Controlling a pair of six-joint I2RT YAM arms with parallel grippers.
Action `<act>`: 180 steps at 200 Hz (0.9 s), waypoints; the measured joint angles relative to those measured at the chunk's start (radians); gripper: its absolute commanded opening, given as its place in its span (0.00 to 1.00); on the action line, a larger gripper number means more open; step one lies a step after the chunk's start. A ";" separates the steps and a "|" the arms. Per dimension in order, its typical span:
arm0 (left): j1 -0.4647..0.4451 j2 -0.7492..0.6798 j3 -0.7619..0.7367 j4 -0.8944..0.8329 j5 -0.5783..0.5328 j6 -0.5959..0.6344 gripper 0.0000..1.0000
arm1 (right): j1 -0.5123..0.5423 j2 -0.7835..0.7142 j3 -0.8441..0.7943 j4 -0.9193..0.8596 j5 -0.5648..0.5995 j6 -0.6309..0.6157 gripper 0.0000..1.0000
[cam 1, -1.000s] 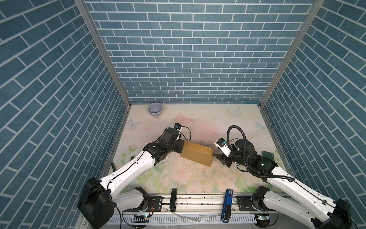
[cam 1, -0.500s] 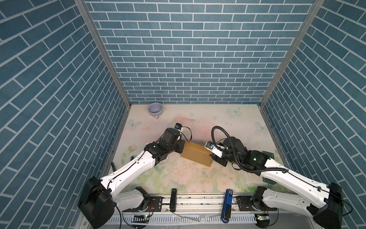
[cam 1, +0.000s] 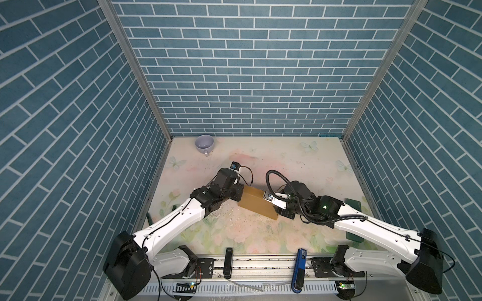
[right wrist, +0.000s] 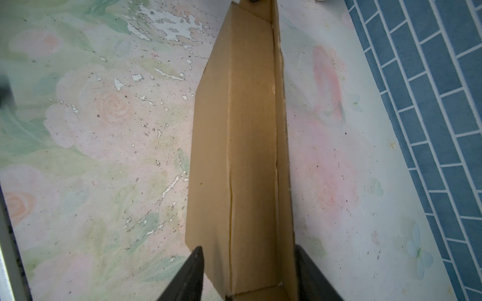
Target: Fold the paper box
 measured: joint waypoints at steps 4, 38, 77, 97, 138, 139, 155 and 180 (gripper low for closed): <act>0.000 0.001 0.000 0.001 0.000 0.000 0.00 | 0.004 0.002 0.000 0.001 0.003 -0.002 0.54; -0.001 0.002 0.000 0.002 -0.003 0.000 0.00 | 0.037 0.013 0.000 0.019 0.039 -0.019 0.52; -0.004 0.002 -0.003 0.006 -0.006 0.000 0.00 | 0.070 0.025 -0.003 0.060 0.082 -0.021 0.49; -0.005 0.003 -0.004 0.008 -0.008 0.000 0.00 | 0.080 0.030 -0.009 0.077 0.097 -0.021 0.48; -0.008 0.003 -0.011 0.016 -0.012 -0.001 0.00 | 0.088 0.045 -0.021 0.104 0.116 -0.021 0.48; -0.008 0.003 -0.012 0.017 -0.013 -0.001 0.00 | 0.089 0.045 -0.021 0.105 0.116 -0.021 0.48; -0.010 0.003 -0.016 0.018 -0.015 -0.002 0.00 | 0.091 0.050 -0.024 0.113 0.121 -0.020 0.48; -0.011 0.003 -0.021 0.018 -0.017 -0.003 0.00 | 0.095 0.056 -0.027 0.120 0.130 -0.020 0.46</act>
